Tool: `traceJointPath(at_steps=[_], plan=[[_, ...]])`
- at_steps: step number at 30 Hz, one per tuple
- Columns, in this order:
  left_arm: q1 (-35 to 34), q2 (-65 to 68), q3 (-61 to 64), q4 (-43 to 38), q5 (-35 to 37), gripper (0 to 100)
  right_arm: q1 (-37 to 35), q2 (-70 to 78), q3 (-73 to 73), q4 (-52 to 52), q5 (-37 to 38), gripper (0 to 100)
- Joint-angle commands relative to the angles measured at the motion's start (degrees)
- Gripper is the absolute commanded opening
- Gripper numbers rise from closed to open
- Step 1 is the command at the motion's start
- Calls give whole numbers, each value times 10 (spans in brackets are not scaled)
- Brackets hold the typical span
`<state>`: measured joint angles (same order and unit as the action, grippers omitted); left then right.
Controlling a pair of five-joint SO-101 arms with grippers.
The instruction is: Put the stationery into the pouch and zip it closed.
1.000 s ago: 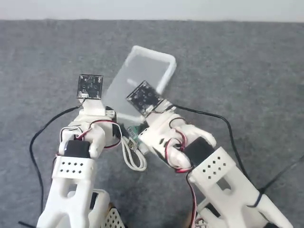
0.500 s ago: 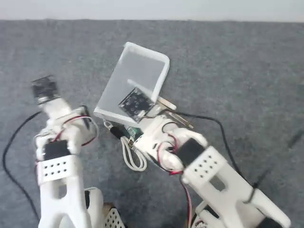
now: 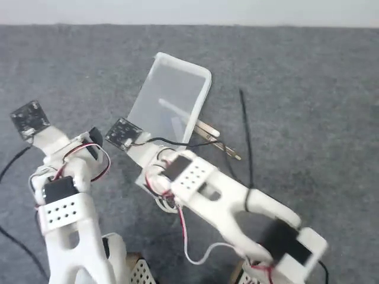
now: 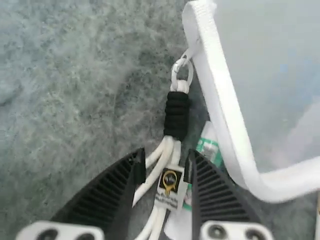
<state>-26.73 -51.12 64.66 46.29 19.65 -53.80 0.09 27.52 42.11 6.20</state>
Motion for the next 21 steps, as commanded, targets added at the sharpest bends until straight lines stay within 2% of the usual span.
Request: traceJointPath(at_steps=[1, 14, 21], plan=[[-11, -16, -33, 4, 12, 225, -9, 36, -76, -12, -4, 130], [-15, -18, -33, 4, 12, 225, -3, 181, -182, -11, -2, 128], [-15, -16, -33, 4, 11, 225, -2, 199, -199, 21, -3, 125]])
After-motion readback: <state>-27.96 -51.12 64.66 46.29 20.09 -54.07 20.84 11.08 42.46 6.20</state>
